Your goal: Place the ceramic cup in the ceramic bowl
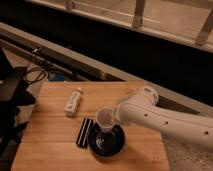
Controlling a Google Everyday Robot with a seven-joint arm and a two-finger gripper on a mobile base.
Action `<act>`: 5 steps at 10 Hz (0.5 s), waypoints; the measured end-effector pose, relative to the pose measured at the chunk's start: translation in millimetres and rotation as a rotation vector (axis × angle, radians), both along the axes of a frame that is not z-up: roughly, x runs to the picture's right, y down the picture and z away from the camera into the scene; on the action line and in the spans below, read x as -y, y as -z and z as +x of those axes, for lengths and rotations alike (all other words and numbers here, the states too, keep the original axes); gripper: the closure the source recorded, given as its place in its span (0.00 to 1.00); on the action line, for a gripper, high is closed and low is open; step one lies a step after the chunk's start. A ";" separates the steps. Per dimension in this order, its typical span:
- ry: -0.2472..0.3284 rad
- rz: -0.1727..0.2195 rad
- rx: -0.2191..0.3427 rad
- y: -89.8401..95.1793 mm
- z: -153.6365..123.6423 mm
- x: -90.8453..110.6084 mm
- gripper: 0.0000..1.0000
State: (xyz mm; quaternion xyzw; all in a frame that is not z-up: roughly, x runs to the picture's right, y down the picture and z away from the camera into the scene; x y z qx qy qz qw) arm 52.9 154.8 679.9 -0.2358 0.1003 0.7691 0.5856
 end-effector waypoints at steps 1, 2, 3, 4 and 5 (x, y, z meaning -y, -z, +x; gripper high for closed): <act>-0.002 -0.033 -0.003 -3.4 1.2 -2.0 0.91; -0.004 -0.069 -0.011 -8.9 3.1 -4.7 0.80; -0.002 -0.091 -0.014 -13.1 2.4 -6.5 0.72; -0.009 -0.114 -0.022 -18.2 3.5 -8.5 0.64; -0.017 -0.134 -0.033 -23.8 5.3 -10.8 0.56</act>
